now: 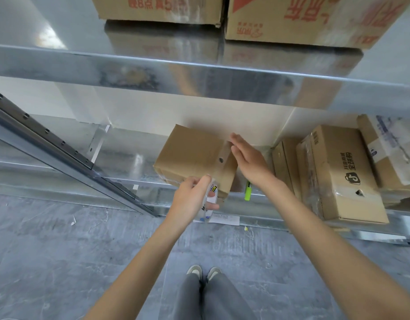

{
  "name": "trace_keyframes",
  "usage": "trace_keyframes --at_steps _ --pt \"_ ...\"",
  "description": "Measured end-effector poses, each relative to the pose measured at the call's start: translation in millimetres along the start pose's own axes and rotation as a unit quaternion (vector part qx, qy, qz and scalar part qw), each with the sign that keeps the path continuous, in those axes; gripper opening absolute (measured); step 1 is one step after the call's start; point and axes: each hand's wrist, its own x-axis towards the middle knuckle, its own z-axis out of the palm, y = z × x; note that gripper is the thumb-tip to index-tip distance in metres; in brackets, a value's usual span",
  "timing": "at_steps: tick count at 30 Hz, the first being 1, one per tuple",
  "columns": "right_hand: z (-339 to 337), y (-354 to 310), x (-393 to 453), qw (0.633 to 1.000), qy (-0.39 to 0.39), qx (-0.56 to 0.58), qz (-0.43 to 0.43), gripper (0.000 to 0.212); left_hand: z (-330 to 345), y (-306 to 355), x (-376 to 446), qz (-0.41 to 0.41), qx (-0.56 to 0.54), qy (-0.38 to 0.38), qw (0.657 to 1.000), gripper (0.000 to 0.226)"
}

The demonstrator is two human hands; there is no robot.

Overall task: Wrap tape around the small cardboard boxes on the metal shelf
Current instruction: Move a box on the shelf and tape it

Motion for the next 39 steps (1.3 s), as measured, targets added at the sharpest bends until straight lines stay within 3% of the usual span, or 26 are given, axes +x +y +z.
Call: trace_keyframes --at_steps 7,11,16,22,27,32,39 --pt "0.0 5.1 -7.2 0.984 -0.058 -0.166 -0.042 0.05 -5.1 -2.6 -3.3 0.043 0.047 -0.026 0.998 0.046" --pt "-1.6 1.3 -8.0 0.976 -0.066 -0.202 -0.04 0.052 -2.8 -10.0 -10.1 0.08 0.077 0.003 0.994 0.037" --pt "0.6 -1.9 -11.9 0.968 -0.067 -0.239 -0.034 0.053 9.5 -17.6 -14.2 0.119 0.135 0.053 0.982 0.047" --pt "4.6 -1.7 -14.7 0.963 -0.049 -0.263 -0.04 0.054 15.1 -43.1 -13.2 0.096 0.143 0.056 0.984 0.038" --pt "5.3 -2.1 -13.0 0.964 -0.049 -0.257 -0.041 0.054 12.8 -53.3 -7.4 0.124 0.118 0.055 0.984 0.027" --pt "5.5 -0.4 -13.8 0.962 -0.051 -0.264 -0.039 0.054 5.6 -58.5 1.3 0.178 0.144 0.023 0.973 0.072" --pt "2.2 0.7 -21.5 0.947 -0.046 -0.314 -0.053 0.056 -15.9 -56.3 22.9 0.17 0.182 -0.043 0.968 0.082"
